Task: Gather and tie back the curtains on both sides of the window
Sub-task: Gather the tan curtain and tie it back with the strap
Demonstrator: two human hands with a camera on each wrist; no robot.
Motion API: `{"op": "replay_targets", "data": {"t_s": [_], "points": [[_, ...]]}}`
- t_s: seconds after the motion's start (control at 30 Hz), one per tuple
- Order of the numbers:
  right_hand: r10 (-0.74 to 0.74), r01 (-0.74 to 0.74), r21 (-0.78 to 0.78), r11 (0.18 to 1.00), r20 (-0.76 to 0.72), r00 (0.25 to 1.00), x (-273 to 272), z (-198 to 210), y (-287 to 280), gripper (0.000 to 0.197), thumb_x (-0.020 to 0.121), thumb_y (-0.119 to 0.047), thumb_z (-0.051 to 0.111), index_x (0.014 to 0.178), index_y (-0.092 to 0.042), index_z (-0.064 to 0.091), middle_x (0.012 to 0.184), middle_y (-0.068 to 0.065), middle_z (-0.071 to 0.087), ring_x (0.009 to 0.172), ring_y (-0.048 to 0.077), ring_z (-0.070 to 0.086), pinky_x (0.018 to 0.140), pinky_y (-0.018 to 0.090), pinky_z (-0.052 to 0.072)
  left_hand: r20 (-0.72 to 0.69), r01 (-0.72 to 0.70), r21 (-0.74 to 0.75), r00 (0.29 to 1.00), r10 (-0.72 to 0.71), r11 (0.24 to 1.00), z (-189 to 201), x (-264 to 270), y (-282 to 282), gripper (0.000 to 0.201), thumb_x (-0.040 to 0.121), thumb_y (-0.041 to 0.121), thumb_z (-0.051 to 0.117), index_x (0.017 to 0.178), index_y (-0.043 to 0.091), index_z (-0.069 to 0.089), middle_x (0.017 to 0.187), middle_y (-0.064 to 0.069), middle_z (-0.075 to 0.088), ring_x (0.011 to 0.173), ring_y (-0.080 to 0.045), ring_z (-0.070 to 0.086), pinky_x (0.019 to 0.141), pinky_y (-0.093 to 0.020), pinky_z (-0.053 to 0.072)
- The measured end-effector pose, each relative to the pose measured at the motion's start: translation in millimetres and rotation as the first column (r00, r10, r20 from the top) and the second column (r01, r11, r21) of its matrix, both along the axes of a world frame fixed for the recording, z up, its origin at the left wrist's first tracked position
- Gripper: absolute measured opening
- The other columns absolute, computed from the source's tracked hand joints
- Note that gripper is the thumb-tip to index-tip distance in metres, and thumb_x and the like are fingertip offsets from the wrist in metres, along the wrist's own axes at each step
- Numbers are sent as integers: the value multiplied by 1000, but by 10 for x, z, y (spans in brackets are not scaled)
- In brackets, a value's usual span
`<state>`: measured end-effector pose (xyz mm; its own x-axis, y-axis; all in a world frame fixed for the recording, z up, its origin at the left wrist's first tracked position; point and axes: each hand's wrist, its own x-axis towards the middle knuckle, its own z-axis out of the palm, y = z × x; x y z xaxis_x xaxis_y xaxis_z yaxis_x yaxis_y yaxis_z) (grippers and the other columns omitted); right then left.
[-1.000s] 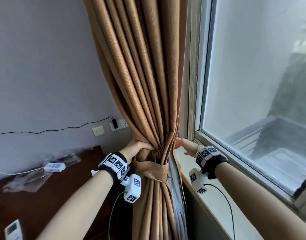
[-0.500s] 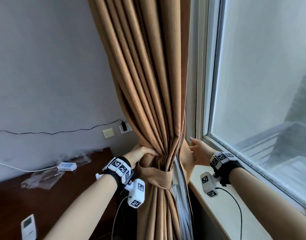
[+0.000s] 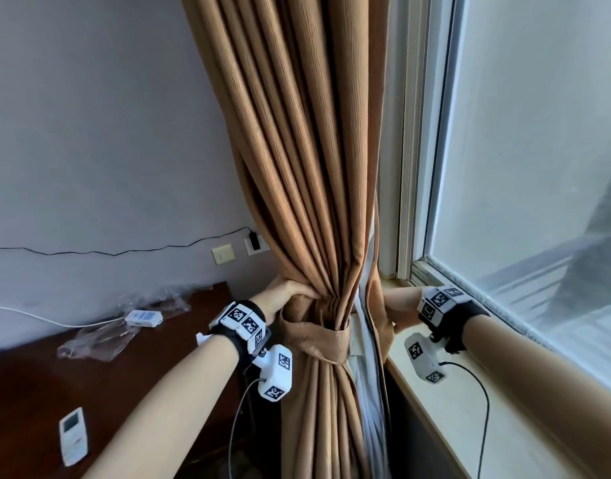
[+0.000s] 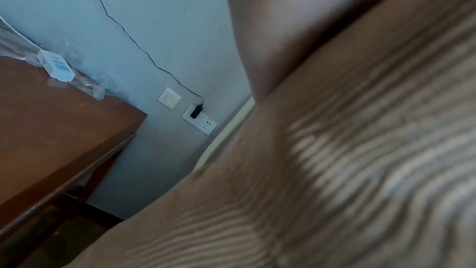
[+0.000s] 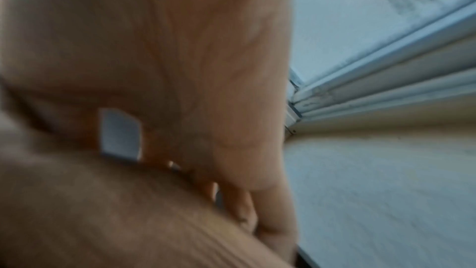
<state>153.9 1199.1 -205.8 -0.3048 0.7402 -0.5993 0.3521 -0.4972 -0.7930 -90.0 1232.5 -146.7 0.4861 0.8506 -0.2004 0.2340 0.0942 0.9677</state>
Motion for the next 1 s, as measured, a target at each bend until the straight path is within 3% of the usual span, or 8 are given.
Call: {"op": "replay_targets", "data": {"t_s": [0.07, 0.2, 0.4, 0.5, 0.6, 0.7, 0.9, 1.0], "points": [[-36, 34, -36, 999, -53, 998, 44, -30, -16, 50, 85, -43, 49, 120, -9, 60, 123, 10, 63, 109, 23, 60, 90, 41, 51, -3, 6, 1, 1000, -6, 1000, 8, -5, -2, 37, 59, 6, 74, 93, 17, 66, 80, 1, 73, 83, -15, 66, 71, -26, 50], [-31, 29, -29, 999, -42, 999, 124, -113, 42, 52, 70, -17, 56, 121, -6, 54, 126, 17, 56, 105, 23, 59, 78, 36, 49, -12, 24, 0, 1000, -24, 1000, 30, -20, -22, 42, 51, 11, 72, 91, 20, 66, 82, 4, 73, 85, -13, 66, 75, -26, 49], [-346, 235, 597, 767, 77, 935, 269, 116, 156, 22, 84, 2, 62, 66, -10, 62, 64, -1, 58, 60, 7, 54, 64, 28, 45, -46, 14, 54, 999, -12, 998, 15, -55, 65, 62, 52, 15, 79, 112, 10, 65, 102, -6, 73, 106, -25, 64, 93, -35, 49], [-381, 156, 686, 711, 189, 905, 389, 261, 109, 8, 79, -9, 73, 73, -11, 68, 70, -1, 67, 68, 11, 64, 67, 29, 51, -26, 29, 81, 999, -27, 996, -42, -42, 96, 67, 50, 19, 82, 114, 10, 66, 107, -7, 72, 109, -24, 63, 102, -43, 45], [-424, 121, 708, 696, 269, 864, 495, 228, -81, 17, 75, -17, 79, 67, -16, 64, 78, 1, 70, 73, 16, 66, 67, 27, 53, 26, 9, 95, 1000, -12, 995, -72, -32, 99, 60, 48, 14, 77, 107, 7, 68, 97, -2, 75, 99, -19, 66, 89, -32, 50], [-527, 144, 769, 623, 277, 803, 481, 143, -474, 36, 73, -14, 81, 55, -28, 53, 56, -13, 53, 54, 1, 50, 55, 21, 37, 85, -24, 103, 996, 15, 994, -79, -22, 100, 54, 37, 16, 76, 90, 9, 69, 78, 3, 75, 80, -11, 69, 70, -21, 49], [-640, -8, 867, 498, 374, 671, -72, 132, -1326, 27, 79, -29, 76, 85, -30, 50, 63, -13, 63, 52, 6, 53, 51, 24, 39, 111, -85, 103, 991, 74, 991, -155, 58, 149, 66, 36, 23, 80, 100, 13, 69, 91, 1, 75, 95, -18, 67, 78, -27, 49], [-536, -202, 867, 456, 448, 715, -509, 194, -1553, 37, 90, -26, 59, 116, -32, 34, 75, -4, 69, 55, 16, 57, 51, 30, 42, 124, -91, 84, 989, 80, 992, -182, 131, 118, 68, 48, 23, 80, 114, 18, 64, 101, 4, 73, 101, -14, 65, 80, -25, 48]]}}
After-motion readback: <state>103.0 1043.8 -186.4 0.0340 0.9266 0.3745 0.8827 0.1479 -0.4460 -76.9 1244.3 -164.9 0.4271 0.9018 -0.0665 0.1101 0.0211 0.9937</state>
